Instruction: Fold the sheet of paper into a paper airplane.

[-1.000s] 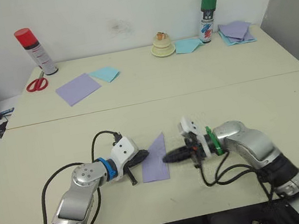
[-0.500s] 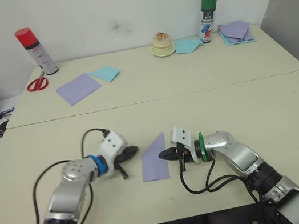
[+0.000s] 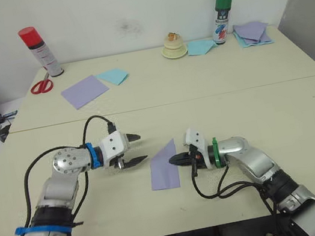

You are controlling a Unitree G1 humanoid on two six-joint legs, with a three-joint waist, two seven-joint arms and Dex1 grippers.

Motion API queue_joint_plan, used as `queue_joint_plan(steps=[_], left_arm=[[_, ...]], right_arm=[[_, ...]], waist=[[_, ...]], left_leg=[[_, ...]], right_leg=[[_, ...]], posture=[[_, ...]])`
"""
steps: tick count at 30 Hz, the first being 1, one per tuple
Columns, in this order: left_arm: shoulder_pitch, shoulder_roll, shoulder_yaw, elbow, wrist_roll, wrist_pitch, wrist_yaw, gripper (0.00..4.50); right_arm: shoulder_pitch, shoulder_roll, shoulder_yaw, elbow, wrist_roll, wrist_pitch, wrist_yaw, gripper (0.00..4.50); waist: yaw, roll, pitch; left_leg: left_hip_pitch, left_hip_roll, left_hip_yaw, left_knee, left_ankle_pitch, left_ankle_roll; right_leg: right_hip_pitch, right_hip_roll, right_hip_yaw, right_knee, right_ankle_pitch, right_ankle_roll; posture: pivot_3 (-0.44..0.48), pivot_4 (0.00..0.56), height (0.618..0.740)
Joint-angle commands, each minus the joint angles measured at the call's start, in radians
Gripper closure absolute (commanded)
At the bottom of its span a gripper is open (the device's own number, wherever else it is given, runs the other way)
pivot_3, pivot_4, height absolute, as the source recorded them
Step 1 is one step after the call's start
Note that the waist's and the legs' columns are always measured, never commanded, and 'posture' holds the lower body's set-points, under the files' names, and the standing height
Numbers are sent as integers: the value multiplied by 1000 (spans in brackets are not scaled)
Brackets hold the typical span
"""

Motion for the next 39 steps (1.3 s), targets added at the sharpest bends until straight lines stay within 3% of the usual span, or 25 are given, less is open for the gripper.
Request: queue_joint_plan(steps=[1, 12, 20, 23, 27, 32, 36, 39], left_arm=[[-56, 10, -2, 84, 9, -107, -48, 1148], [-174, -62, -96, 228, 54, -402, -173, 1148], [-249, -133, -146, 335, 69, -487, -209, 1148], [-256, -139, -167, 358, 70, -518, -244, 1723], [-263, -146, -182, 381, 70, -549, -277, 2904], [-255, -136, -179, 310, 45, -466, -304, 4463], [-234, -73, -165, 178, 81, -252, -286, 4463], [-185, 18, -145, -37, 124, -18, -254, 4463]], right_arm=[[9, -15, -23, -104, 42, 24, 25, 4500], [15, 8, -18, -116, 23, 56, -35, 4500], [14, -8, -51, -84, 11, 27, -67, 4500], [24, -16, -62, -91, 14, 28, -75, 4500], [22, -15, -89, -83, 19, 33, -99, 4500], [15, -20, -123, -62, 18, 7, -113, 4500], [2, -30, -161, -31, 15, -38, -121, 4500], [-3, -58, -177, -6, 7, -73, -108, 4500]], waist=[[-2, 0, 0], [-5, -1, 0], [-6, -1, 1], [-6, -1, 1], [-7, -1, 1], [-6, -1, 1], [-10, -1, 1], [-21, -1, 1]], left_leg=[[0, 0, 0, 0, 0, 0], [-2, 0, 0, 2, -1, 0], [-2, 0, 0, 2, 0, 0], [-2, 0, 0, 2, 0, 0], [-2, 1, 0, 2, 0, 0], [-2, 1, 0, 3, 0, 0], [-2, 1, 0, 3, 0, 0], [-1, 2, 0, 3, 0, 0]], right_leg=[[0, 0, 0, 0, 0, 0], [-1, 0, 0, 0, 0, 0], [-1, 1, 0, 1, 0, 0], [-1, 2, 1, 1, 0, 0], [-1, 2, 1, 2, 0, 0], [-1, 2, 1, 2, 0, 0], [-1, 2, 1, 2, 0, 0], [-1, 3, 1, 3, 0, 0]], posture=[[0, 150, 740], [0, 150, 740], [0, 150, 740], [0, 150, 740], [0, 150, 740], [0, 150, 740], [0, 150, 740], [0, 150, 740]])
